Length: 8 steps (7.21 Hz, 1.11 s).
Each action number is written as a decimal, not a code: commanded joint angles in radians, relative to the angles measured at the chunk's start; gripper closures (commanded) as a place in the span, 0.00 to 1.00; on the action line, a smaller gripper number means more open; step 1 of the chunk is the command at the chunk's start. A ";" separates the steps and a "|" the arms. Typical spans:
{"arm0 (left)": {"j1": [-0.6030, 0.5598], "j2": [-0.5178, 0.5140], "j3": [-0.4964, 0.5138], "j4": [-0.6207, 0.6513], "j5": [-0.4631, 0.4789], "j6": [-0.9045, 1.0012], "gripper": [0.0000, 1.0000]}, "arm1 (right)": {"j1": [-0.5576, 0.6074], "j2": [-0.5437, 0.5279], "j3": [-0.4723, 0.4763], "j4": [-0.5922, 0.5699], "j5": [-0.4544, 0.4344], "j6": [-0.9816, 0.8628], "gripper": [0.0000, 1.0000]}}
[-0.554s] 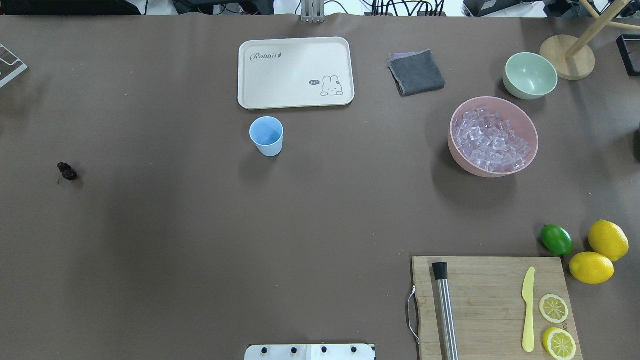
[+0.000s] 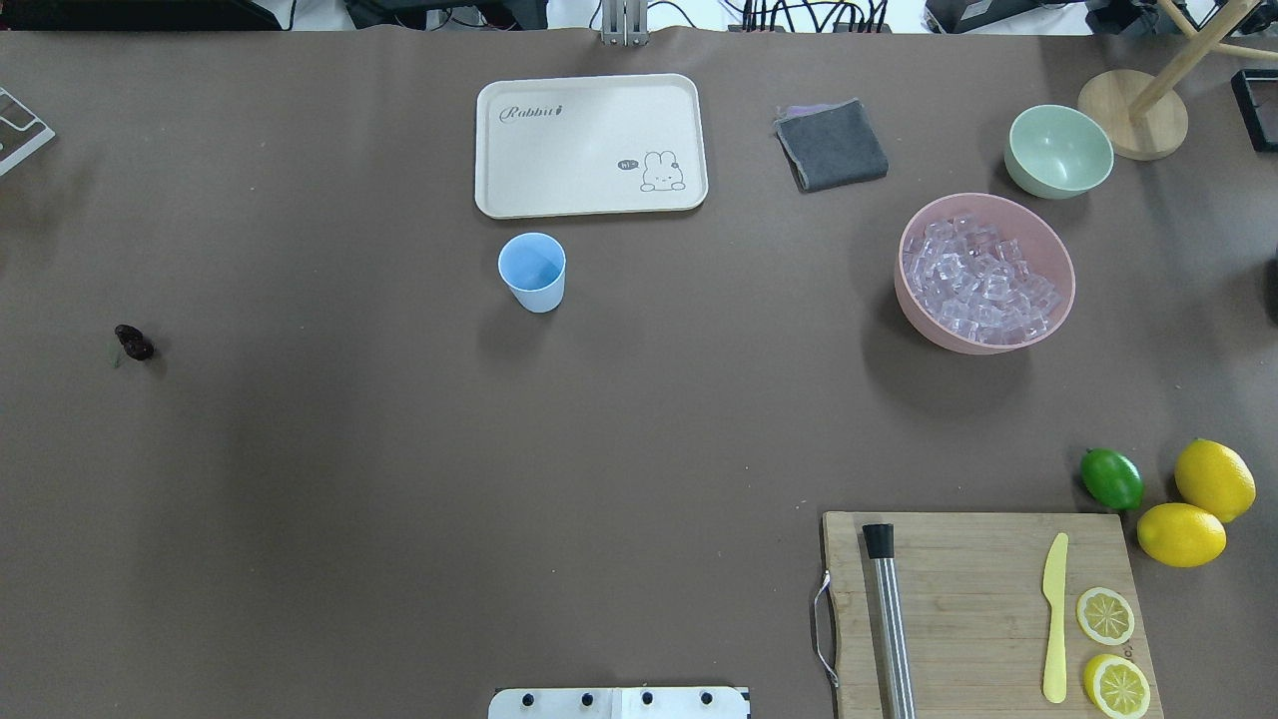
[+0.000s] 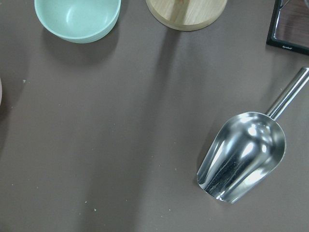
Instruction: Put ice and cherries in cup
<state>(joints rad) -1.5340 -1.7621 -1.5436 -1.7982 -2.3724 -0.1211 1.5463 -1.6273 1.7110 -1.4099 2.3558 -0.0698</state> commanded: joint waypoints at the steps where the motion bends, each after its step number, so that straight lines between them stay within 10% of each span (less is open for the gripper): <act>1: 0.000 -0.007 0.003 0.000 0.001 0.000 0.02 | 0.000 -0.006 0.001 0.000 0.000 0.004 0.02; 4: -0.003 0.003 -0.012 -0.003 0.001 0.000 0.02 | -0.072 0.119 0.018 0.025 0.098 0.181 0.02; 8: 0.000 -0.014 0.016 -0.003 0.002 0.005 0.02 | -0.406 0.306 -0.013 0.143 0.008 0.452 0.02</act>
<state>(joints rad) -1.5347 -1.7697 -1.5363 -1.8009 -2.3706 -0.1169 1.2281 -1.3554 1.7047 -1.2848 2.4021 0.3199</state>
